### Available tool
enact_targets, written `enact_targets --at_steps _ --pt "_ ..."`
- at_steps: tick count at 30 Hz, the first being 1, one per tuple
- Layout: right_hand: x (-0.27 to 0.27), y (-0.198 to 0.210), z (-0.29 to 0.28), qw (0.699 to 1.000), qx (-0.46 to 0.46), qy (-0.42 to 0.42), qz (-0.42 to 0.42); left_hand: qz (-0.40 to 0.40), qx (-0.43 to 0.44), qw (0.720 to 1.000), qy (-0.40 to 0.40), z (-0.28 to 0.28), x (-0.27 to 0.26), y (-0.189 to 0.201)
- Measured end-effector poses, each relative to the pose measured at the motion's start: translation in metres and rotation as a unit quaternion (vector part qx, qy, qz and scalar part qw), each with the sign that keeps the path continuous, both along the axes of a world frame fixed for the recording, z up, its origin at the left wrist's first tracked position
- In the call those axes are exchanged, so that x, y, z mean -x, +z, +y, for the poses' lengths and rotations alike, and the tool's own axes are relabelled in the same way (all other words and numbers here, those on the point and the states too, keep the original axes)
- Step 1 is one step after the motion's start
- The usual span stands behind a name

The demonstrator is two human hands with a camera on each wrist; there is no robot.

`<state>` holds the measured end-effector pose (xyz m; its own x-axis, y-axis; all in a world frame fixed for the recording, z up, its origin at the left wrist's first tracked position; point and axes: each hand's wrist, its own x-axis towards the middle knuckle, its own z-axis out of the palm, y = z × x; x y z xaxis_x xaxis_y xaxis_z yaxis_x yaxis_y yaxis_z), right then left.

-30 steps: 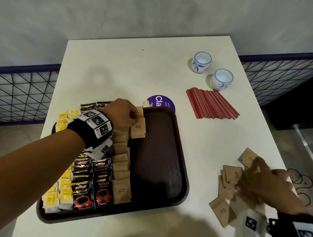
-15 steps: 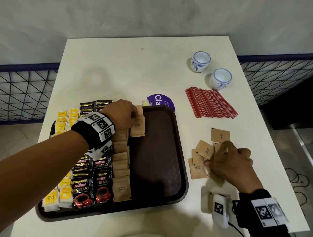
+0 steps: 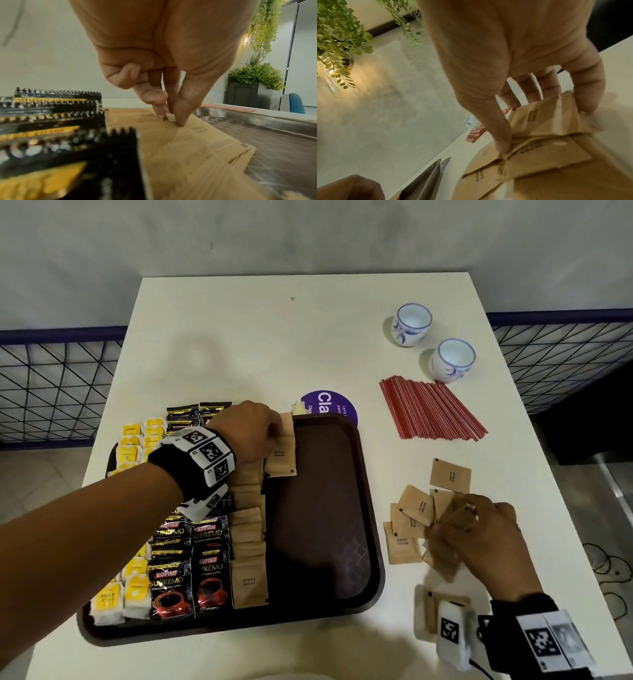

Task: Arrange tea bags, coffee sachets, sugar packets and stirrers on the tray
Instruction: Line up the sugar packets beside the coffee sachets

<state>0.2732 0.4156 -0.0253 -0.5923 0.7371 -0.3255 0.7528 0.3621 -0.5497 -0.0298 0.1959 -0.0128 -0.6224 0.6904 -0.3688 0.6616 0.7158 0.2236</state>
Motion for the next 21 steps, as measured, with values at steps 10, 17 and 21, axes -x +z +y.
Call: enact_targets --at_steps 10,17,21 --pt "-0.012 -0.024 0.012 0.996 -0.066 0.050 0.019 -0.139 -0.105 0.983 0.053 0.000 0.006 0.008" --pt "-0.014 -0.033 0.016 0.996 -0.078 0.027 0.020 -0.110 -0.040 0.993 0.013 0.001 -0.002 0.000" --pt "-0.016 -0.035 0.016 0.997 -0.077 0.005 0.027 -0.041 -0.005 0.999 -0.003 -0.002 -0.008 -0.001"
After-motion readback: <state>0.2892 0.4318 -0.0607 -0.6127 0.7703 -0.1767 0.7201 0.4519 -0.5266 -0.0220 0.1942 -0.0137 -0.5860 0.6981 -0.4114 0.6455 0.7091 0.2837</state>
